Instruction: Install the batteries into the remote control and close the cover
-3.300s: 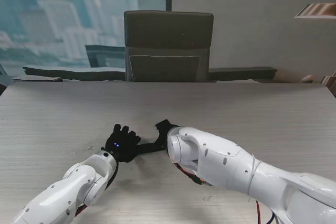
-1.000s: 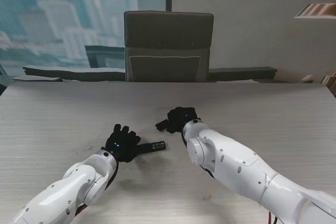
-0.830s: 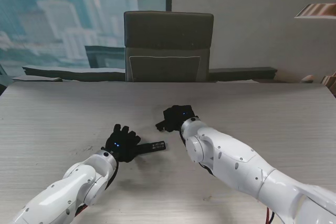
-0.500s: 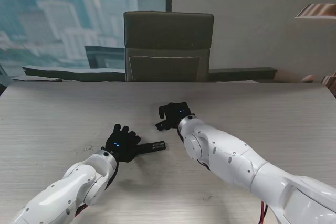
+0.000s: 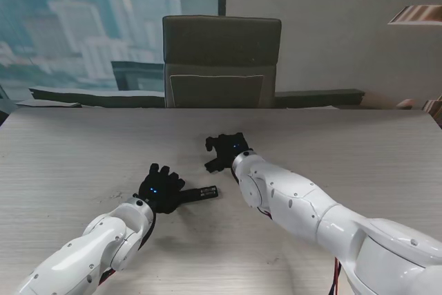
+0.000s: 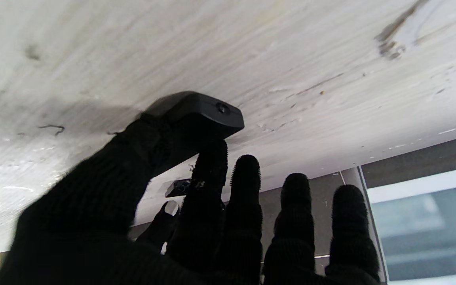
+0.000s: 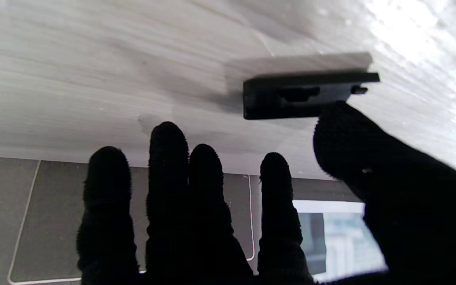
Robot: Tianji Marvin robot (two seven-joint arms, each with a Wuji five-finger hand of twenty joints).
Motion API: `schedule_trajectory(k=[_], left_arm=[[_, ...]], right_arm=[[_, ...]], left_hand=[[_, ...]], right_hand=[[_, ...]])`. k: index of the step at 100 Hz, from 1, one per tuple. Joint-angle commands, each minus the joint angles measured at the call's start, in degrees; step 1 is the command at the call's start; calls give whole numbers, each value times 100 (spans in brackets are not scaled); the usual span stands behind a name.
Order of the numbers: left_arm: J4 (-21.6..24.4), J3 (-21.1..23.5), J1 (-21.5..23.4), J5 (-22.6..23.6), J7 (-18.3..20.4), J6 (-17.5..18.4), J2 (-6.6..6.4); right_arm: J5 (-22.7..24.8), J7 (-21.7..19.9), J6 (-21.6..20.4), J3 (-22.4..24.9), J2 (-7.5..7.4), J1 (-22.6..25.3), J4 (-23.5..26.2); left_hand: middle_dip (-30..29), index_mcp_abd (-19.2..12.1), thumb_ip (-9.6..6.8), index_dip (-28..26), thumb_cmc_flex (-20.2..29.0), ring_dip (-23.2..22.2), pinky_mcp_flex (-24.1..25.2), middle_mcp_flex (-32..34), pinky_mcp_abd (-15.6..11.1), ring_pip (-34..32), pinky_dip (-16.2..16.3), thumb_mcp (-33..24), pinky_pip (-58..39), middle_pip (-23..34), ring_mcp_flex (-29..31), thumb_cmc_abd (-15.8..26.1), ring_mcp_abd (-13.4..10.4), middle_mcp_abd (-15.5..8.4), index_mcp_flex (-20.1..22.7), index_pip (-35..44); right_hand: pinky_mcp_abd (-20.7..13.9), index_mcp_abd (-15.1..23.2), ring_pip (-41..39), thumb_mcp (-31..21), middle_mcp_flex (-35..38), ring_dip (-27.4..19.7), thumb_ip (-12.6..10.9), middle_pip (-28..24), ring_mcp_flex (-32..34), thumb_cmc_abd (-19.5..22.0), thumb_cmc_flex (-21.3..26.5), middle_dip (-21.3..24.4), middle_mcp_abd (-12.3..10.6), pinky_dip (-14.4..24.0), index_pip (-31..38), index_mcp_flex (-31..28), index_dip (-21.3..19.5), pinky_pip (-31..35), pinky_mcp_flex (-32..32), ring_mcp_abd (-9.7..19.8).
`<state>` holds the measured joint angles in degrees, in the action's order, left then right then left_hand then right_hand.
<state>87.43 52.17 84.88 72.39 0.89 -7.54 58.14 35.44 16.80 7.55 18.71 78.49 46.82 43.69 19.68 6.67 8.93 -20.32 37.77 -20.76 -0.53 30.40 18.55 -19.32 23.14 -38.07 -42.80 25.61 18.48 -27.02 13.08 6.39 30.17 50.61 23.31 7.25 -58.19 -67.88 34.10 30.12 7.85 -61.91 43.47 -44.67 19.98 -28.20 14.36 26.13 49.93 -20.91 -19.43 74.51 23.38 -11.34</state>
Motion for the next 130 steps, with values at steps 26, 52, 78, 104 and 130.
schedule_trajectory(k=[26, 52, 78, 104, 130], left_arm=[[-199, -78, 91, -27, 144, -49, -4], [-209, -76, 89, -30, 147, -39, -6], [-217, -75, 87, -46, 141, -33, -5], [-211, -77, 87, -51, 160, -34, -5], [-210, -85, 79, -57, 172, -26, -6]], right_arm=[[-148, 24, -269, -272, 289, -72, -591], [-205, 41, -330, -398, 410, -77, -859], [-273, 30, -273, -359, 426, -38, -882], [-342, -13, -260, -276, 396, 15, -818], [-241, -14, -71, -107, 199, 174, -391]], left_hand=[[36, -1165, -265, -269, 513, 45, 57, -68, -2, -33, -107, -53, -58, 43, -75, 117, 23, 3, 507, 823], [33, -1173, -269, -270, 477, 45, 55, -81, -4, -31, -107, -66, -58, 37, -76, 113, 16, 5, 507, 820], [34, -1186, -270, -270, 473, 44, 56, -78, -3, -29, -108, -66, -55, 38, -79, 120, 8, 9, 511, 820], [33, -1166, -273, -267, 476, 44, 62, -80, 0, -27, -109, -57, -52, 37, -84, 133, 28, 10, 504, 813], [31, -1168, -276, -267, 479, 43, 61, -84, -1, -28, -109, -37, -53, 33, -83, 138, 26, 11, 507, 810]], right_hand=[[-179, 79, -134, -205, -270, 160, 56, -241, -157, 20, 90, -114, -100, 26, 387, 14, -142, 75, -43, 112], [-192, 24, -216, -313, -130, 193, 53, -370, -33, 43, 196, -150, -141, 62, 951, -810, -400, 144, 65, 146], [-118, 7, -359, -316, 865, 80, 1146, -479, 726, -372, 787, -170, -344, 114, 2766, -1380, 427, 439, 705, 181], [-120, 251, -616, -422, 1165, 106, 1186, -647, 1064, -485, 964, -218, -451, 130, 3206, -1473, 314, 590, 980, 260], [-205, -397, -883, -474, 712, 187, 271, -882, 833, -1064, -267, -328, -355, 120, 2809, -1065, -1609, 685, 923, 350]])
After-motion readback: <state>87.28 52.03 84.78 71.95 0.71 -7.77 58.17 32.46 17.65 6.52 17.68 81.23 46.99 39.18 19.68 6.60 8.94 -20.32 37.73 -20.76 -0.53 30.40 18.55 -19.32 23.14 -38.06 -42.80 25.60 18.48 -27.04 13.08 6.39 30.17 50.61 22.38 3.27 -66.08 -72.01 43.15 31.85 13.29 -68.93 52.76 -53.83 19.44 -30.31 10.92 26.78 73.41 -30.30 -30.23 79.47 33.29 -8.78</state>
